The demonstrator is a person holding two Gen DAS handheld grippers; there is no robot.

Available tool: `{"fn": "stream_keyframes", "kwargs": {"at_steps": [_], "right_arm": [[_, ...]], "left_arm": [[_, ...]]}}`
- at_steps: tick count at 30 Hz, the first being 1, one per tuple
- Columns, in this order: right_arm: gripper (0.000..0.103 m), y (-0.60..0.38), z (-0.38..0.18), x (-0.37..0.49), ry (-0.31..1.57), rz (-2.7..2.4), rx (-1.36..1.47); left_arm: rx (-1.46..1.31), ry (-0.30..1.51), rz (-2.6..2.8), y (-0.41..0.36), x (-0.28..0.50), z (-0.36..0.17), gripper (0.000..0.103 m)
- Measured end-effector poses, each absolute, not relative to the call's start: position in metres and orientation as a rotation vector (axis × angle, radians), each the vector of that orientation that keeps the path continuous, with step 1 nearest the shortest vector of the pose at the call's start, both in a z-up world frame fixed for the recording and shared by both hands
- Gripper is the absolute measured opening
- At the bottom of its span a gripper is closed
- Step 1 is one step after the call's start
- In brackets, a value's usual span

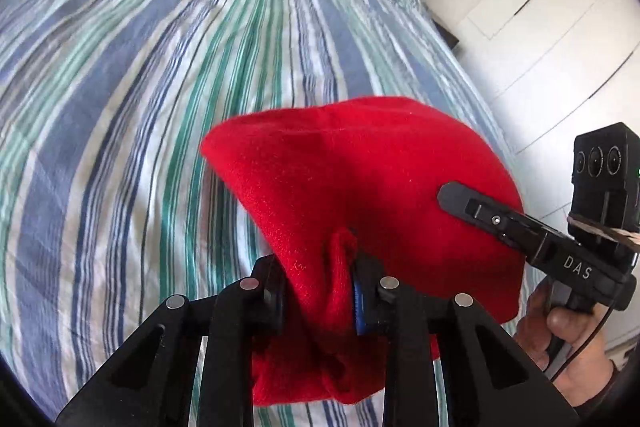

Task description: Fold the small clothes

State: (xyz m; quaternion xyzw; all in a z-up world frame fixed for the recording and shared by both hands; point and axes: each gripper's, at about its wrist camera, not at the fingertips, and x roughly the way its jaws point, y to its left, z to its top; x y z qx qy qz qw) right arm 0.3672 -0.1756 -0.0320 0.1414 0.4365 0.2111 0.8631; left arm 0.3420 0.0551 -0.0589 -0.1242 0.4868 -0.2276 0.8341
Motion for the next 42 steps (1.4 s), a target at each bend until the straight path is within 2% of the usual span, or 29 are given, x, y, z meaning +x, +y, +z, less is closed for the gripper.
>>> {"fn": "stream_keyframes", "kwargs": {"at_steps": [5,6,7,8,9,10,11,12,13,15,19,25,31,42], "right_arm": [[0.030,-0.174,0.019,0.357,0.833,0.481,0.268],[0.031,-0.176,0.016,0.355,0.844,0.477,0.273],[0.037,-0.178,0.009,0.355,0.864,0.468,0.276],[0.040,-0.180,-0.004,0.352,0.904,0.445,0.272],[0.052,-0.182,-0.019,0.348,0.950,0.399,0.246],[0.066,-0.186,-0.030,0.340,0.974,0.345,0.207],[0.071,-0.189,-0.038,0.330,0.980,0.284,0.148],[0.075,-0.192,-0.044,0.315,0.976,0.250,0.094],[0.075,-0.195,-0.049,0.297,0.974,0.237,0.054],[0.076,-0.202,-0.053,0.259,0.980,0.230,0.030],[0.085,-0.208,-0.047,0.180,0.982,0.205,0.018],[0.099,-0.205,-0.008,0.085,0.943,0.196,-0.008],[0.100,-0.197,0.015,0.020,0.959,0.199,-0.016],[0.102,-0.174,0.057,-0.024,0.919,0.210,-0.020]], "left_arm": [[-0.284,0.960,-0.512,0.066,0.334,-0.015,0.026],[-0.276,0.969,-0.504,0.066,0.332,-0.017,0.032],[-0.250,0.991,-0.472,0.064,0.329,-0.025,0.043],[-0.216,1.009,-0.426,0.063,0.325,-0.035,0.049],[-0.151,1.019,-0.344,0.063,0.315,-0.047,0.060],[-0.086,1.010,-0.280,0.064,0.305,-0.055,0.063],[-0.005,0.985,-0.218,0.065,0.285,-0.062,0.064],[0.047,0.963,-0.188,0.067,0.265,-0.066,0.070],[0.087,0.938,-0.173,0.071,0.239,-0.069,0.082],[0.144,0.899,-0.132,0.077,0.192,-0.069,0.097],[0.314,0.843,0.034,0.067,0.124,-0.058,0.100],[0.256,0.854,0.061,0.059,0.065,-0.018,0.100],[0.243,0.855,0.020,0.046,0.017,0.010,0.100],[0.289,0.864,0.034,0.043,-0.020,0.027,0.101]]}}
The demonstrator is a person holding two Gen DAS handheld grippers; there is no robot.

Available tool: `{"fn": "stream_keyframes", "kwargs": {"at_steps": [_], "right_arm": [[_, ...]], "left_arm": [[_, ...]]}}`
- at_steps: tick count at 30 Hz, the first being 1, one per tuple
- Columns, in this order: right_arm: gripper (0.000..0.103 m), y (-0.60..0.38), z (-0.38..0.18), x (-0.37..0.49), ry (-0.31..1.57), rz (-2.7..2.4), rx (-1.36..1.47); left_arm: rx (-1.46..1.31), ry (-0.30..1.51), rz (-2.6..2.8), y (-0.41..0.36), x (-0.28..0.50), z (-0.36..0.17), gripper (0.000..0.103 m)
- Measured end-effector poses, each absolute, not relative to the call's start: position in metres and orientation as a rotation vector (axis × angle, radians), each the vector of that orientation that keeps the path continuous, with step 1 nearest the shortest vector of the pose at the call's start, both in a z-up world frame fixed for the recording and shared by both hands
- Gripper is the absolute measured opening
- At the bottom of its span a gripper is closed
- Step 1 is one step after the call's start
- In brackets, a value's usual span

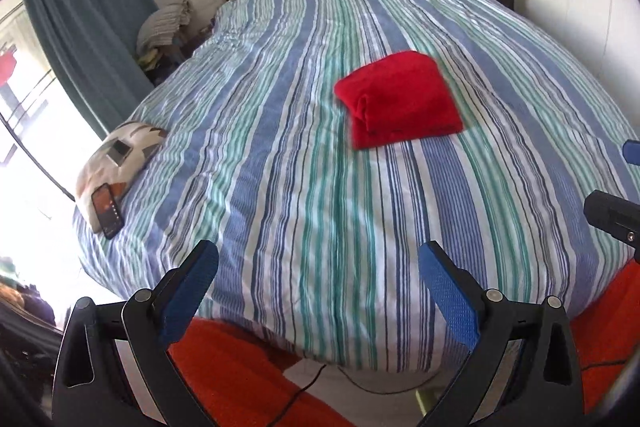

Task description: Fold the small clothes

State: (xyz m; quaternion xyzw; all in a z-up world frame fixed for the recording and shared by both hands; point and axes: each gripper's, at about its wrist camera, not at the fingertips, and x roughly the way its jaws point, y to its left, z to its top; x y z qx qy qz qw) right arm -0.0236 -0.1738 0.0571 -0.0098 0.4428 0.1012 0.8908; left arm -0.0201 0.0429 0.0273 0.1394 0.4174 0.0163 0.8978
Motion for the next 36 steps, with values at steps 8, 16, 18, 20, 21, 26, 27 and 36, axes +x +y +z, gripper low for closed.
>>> {"fn": "stream_keyframes", "kwargs": {"at_steps": [8,16,18,20,21,26,27,36], "right_arm": [[0.102,-0.168,0.074,-0.025,0.874,0.194,-0.025],[0.102,-0.176,0.074,-0.008,0.890,0.136,-0.002],[0.102,-0.176,0.077,-0.006,0.887,0.127,-0.010],[0.102,-0.175,0.080,-0.006,0.883,0.120,-0.023],[0.102,-0.174,0.081,-0.006,0.884,0.118,-0.029],[0.102,-0.171,0.084,-0.009,0.889,0.109,-0.050],[0.102,-0.170,0.084,-0.010,0.889,0.107,-0.053],[0.102,-0.168,0.093,-0.014,0.882,0.084,-0.067]], "left_arm": [[0.263,0.812,0.035,0.045,-0.017,0.045,0.101],[0.228,0.849,0.110,0.050,0.002,0.047,0.101],[0.211,0.862,0.096,0.052,0.004,0.048,0.101],[0.197,0.870,0.078,0.053,0.004,0.049,0.101],[0.190,0.875,0.070,0.054,0.005,0.049,0.101],[0.153,0.907,0.032,0.056,0.004,0.049,0.101],[0.148,0.911,0.026,0.056,0.005,0.049,0.101],[0.134,0.918,-0.003,0.051,0.001,0.056,0.101]]}}
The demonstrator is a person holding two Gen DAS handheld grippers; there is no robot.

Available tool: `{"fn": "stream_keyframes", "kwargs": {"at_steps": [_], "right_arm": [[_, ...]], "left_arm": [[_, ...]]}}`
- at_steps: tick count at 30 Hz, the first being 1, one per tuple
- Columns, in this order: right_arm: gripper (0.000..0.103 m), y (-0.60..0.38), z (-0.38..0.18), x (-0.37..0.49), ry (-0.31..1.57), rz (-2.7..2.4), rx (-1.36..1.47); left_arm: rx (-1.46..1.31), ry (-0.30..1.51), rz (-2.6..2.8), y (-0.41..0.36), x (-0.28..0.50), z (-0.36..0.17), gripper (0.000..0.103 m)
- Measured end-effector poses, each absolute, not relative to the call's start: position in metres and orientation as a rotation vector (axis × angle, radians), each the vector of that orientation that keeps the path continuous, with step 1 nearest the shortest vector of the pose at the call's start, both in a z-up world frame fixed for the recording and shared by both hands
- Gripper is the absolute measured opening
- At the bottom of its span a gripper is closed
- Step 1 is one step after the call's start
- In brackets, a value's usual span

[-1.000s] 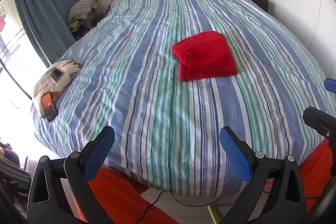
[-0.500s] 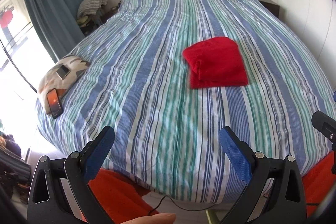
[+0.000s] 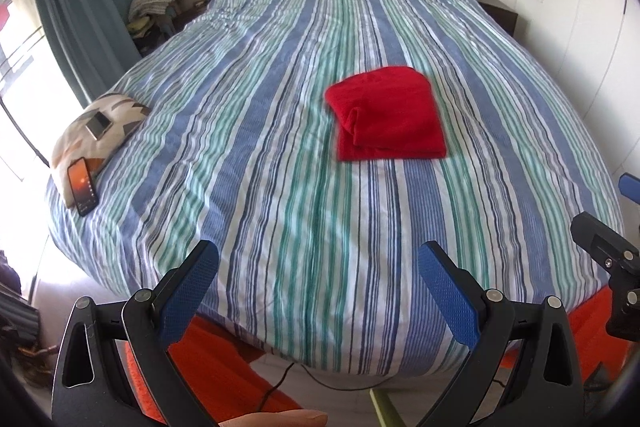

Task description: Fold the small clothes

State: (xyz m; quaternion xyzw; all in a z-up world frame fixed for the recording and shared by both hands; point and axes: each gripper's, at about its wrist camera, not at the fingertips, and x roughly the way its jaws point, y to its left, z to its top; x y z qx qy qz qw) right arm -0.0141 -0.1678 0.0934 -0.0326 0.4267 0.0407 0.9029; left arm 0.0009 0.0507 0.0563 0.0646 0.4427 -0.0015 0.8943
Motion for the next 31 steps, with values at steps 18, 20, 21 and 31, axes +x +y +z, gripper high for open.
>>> {"fn": "stream_keyframes", "kwargs": {"at_steps": [18,20,21,31], "right_arm": [[0.102,-0.1653,0.0972,-0.0159,0.874,0.051,-0.101],[0.102,-0.1660,0.0965,-0.0160,0.876,0.052,-0.098],[0.102,-0.1662,0.0965,-0.0158,0.876,0.052,-0.101],[0.102,-0.1687,0.0925,-0.0159,0.881,0.047,-0.095]], "left_arm": [[0.136,0.941,-0.001,0.0471,0.0054,0.0528,0.101],[0.135,0.941,-0.005,0.0462,0.0050,0.0531,0.101],[0.135,0.940,-0.006,0.0459,0.0049,0.0535,0.101],[0.135,0.922,-0.024,0.0425,0.0005,0.0576,0.101]]}}
